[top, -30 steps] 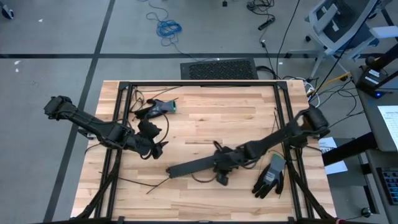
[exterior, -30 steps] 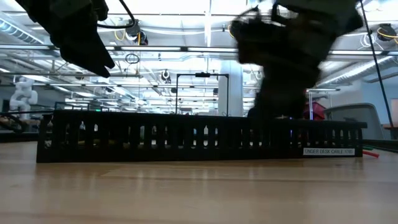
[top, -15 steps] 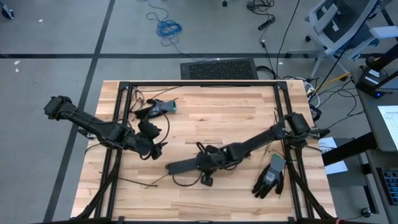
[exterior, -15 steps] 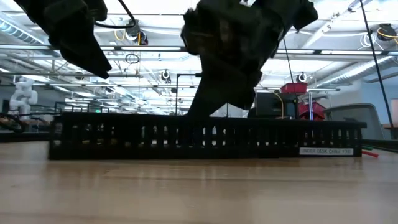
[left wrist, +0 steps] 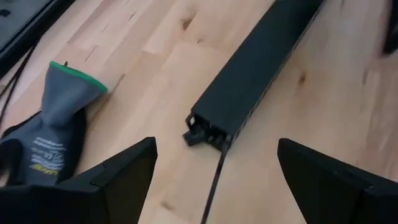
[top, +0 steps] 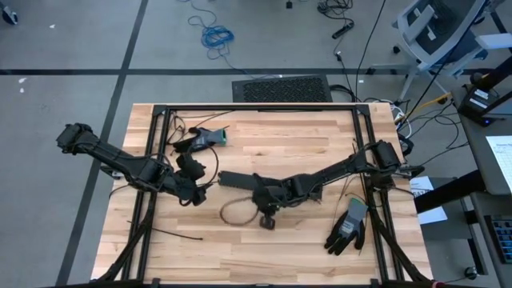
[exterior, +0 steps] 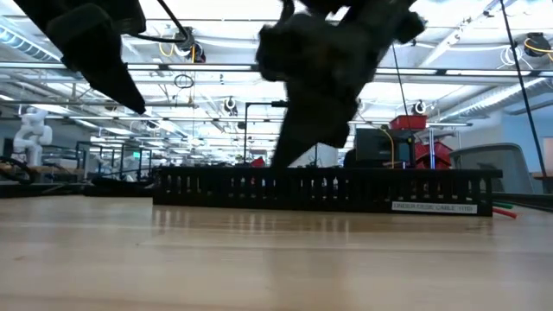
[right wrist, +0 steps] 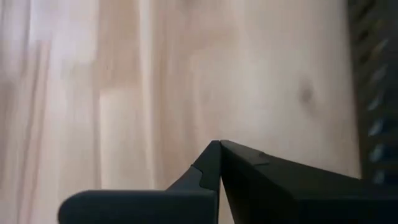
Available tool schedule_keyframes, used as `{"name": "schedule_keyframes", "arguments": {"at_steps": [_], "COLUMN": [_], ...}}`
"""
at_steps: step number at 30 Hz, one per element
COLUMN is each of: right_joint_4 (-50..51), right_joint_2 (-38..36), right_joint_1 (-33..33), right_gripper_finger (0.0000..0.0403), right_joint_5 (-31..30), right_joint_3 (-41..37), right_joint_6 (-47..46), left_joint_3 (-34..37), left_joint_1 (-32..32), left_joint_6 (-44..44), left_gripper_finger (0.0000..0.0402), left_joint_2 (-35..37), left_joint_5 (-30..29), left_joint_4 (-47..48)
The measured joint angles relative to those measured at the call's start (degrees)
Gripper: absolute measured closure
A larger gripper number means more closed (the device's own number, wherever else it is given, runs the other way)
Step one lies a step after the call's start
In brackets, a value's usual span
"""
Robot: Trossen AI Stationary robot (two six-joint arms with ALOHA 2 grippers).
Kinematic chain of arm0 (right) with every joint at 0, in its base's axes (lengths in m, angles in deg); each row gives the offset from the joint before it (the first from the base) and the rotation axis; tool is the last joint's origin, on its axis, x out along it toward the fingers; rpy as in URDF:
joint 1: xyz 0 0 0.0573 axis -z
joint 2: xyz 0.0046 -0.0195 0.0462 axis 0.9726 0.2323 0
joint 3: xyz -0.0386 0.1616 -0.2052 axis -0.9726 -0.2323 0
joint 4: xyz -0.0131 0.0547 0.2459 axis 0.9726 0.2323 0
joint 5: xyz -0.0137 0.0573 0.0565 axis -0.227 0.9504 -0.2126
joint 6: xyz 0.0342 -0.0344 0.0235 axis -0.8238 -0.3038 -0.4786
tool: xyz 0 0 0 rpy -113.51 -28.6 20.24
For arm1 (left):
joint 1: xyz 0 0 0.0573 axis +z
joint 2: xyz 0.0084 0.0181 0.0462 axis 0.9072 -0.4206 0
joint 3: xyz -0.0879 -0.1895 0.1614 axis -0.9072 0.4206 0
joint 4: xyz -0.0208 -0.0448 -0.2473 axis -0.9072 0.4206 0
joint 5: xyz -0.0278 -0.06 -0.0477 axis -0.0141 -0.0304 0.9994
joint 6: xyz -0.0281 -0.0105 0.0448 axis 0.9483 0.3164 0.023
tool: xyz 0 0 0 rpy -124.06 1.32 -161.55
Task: Ziptie cables
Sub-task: Close the black cable duct
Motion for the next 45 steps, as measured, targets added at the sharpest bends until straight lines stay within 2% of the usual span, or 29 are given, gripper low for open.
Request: {"name": "schedule_keyframes", "arguments": {"at_steps": [4,10,12,14,18,22,24,29,34,38,45], "right_joint_4": [12.2,27.1,27.9,25.7,15.5,-0.8,-5.9,-7.3,-7.8,-7.6,-7.1], "right_joint_2": [-3.0,-14.0,-17.3,-18.9,-17.2,-10.5,-6.8,2.0,7.8,10.2,10.4], "right_joint_1": [-2.3,-1.8,0.6,3.8,11.4,17.0,18.3,18.9,17.5,16.0,14.6], "right_gripper_finger": [0.0403,0.0403,0.0403,0.0403,0.0403,0.0403,0.0403,0.0403,0.0403,0.0403,0.0403], "right_joint_5": [-1.9,-20.6,-25.4,-26.9,-21.5,-12.7,-10.2,-8.2,-5.3,-2.7,-2.5], "right_joint_3": [0.0,-0.4,-2.2,-4.3,-7.0,-6.8,-4.9,1.0,6.8,9.7,10.4], "right_joint_6": [1.2,-6.2,-9.0,-9.0,-7.9,-10.6,-13.2,-20.6,-21.6,-21.4,-21.4], "left_joint_3": [0.0,0.0,0.0,0.0,0.0,0.0,0.0,0.0,0.0,0.0,0.0], "left_joint_1": [0.0,0.0,0.0,0.0,0.0,0.0,0.0,0.0,0.0,0.0,0.0], "left_joint_6": [-0.2,-0.3,-0.3,-0.2,0.1,0.1,0.2,0.2,0.2,0.2,0.2], "left_gripper_finger": [0.0068,0.0068,0.0068,0.0068,0.0068,0.0068,0.0068,0.0068,0.0068,0.0068,0.0068], "left_joint_2": [0.0,0.0,0.0,0.0,0.0,0.0,0.0,0.0,0.0,0.0,0.0], "left_joint_5": [0.0,-1.1,-2.0,-2.6,-2.8,-2.9,-2.9,-3.0,-3.0,-3.0,-3.0], "left_joint_4": [1.7,1.7,1.6,1.6,1.5,1.5,1.5,1.5,1.5,1.5,1.5]}}
